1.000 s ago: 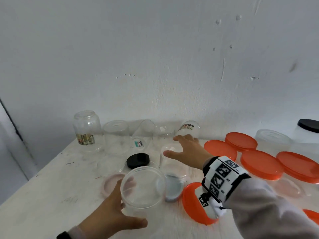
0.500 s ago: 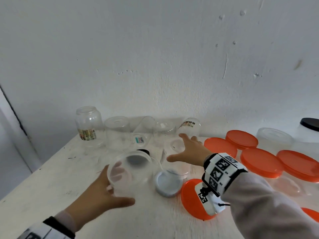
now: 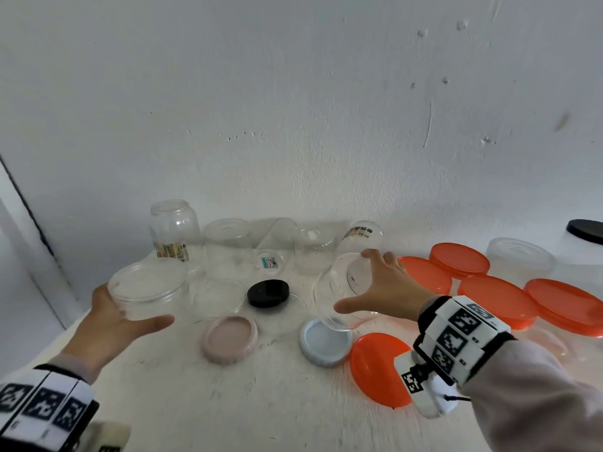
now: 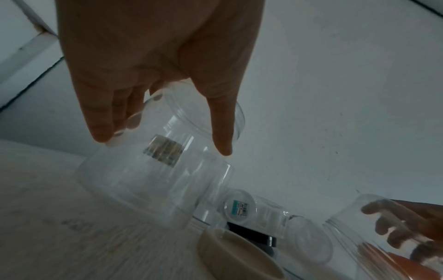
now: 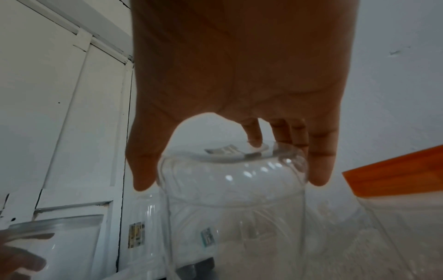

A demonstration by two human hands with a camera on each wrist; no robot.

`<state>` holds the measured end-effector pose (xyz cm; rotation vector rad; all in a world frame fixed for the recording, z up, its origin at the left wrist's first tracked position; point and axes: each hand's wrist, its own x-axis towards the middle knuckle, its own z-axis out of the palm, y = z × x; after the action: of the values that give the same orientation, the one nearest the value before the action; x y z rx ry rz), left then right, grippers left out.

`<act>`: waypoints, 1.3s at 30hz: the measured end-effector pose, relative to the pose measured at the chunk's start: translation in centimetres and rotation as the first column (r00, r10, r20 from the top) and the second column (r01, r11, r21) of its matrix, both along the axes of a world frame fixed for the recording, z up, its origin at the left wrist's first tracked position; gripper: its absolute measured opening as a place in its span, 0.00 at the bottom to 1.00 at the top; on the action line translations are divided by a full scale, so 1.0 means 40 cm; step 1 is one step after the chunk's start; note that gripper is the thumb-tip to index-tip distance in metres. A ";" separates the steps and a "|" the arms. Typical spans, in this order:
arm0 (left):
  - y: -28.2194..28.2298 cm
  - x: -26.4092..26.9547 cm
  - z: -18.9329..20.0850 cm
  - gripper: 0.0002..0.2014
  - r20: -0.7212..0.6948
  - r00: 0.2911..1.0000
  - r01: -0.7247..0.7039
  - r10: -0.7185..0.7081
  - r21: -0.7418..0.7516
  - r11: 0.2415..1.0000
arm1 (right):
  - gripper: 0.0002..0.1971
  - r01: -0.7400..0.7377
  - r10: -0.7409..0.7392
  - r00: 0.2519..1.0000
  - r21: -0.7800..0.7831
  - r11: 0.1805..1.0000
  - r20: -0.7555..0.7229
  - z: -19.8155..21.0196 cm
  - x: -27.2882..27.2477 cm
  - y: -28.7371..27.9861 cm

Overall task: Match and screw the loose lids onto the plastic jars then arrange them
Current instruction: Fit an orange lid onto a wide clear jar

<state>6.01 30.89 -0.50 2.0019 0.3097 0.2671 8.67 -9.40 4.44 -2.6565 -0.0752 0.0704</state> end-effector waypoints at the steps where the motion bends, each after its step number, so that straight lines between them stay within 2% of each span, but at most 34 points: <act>1: 0.003 0.002 -0.004 0.72 -0.005 1.000 -0.021 0.021 0.000 1.000 | 0.57 0.005 -0.005 1.000 0.000 1.000 0.001 0.000 -0.003 0.000; 4: 0.007 0.010 -0.022 0.72 -0.015 0.997 -0.080 0.080 -0.007 0.997 | 0.57 0.013 -0.013 1.000 -0.002 1.000 -0.010 -0.003 -0.013 -0.002; 11: 0.019 0.032 -0.043 0.64 -0.010 0.993 -0.117 0.117 -0.006 0.993 | 0.53 0.031 -0.033 0.999 0.087 0.996 0.015 -0.004 -0.044 -0.014; 16: 0.002 0.034 -0.025 0.61 0.070 0.983 -0.182 0.171 0.215 0.959 | 0.52 0.049 -0.057 0.995 0.108 0.993 0.079 -0.003 -0.061 -0.029; 21: -0.061 0.026 0.021 0.60 0.121 0.968 -0.251 0.220 0.460 0.852 | 0.50 0.073 -0.085 0.993 0.151 0.986 0.077 -0.012 -0.078 -0.068; 23: -0.104 0.019 0.041 0.57 0.171 0.970 -0.237 0.171 0.531 0.813 | 0.49 0.077 -0.085 0.996 0.176 0.981 0.038 -0.010 -0.087 -0.090; 26: -0.208 -0.003 0.055 0.50 0.127 0.992 -0.071 -0.005 0.588 0.805 | 0.45 0.073 -0.079 0.997 0.205 0.976 0.024 -0.005 -0.105 -0.129; 28: -0.298 -0.019 0.053 0.47 0.040 0.990 0.089 -0.137 0.576 0.812 | 0.42 0.086 -0.101 0.993 0.228 0.970 0.054 -0.005 -0.119 -0.158; 30: -0.397 -0.030 0.050 0.47 -0.083 0.958 0.275 -0.274 0.538 0.797 | 0.40 0.112 -0.134 0.988 0.251 0.962 0.073 -0.009 -0.134 -0.189; 34: -0.570 -0.036 0.033 0.48 -0.290 0.826 0.561 -0.484 0.506 0.655 | 0.38 0.169 -0.191 0.980 0.272 0.947 0.057 -0.027 -0.165 -0.245; 36: -0.642 -0.035 0.016 0.50 -0.393 0.758 0.651 -0.520 0.502 0.570 | 0.38 0.176 -0.196 0.980 0.291 0.940 0.041 -0.036 -0.182 -0.269; 39: -0.725 -0.034 -0.008 0.53 -0.525 0.683 0.729 -0.507 0.531 0.432 | 0.48 0.167 -0.171 0.985 0.319 0.933 -0.014 -0.046 -0.203 -0.300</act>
<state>4.67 1.88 -0.82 2.7791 -0.4899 -0.4974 0.56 -21.39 2.61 -2.3276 0.1282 -0.0161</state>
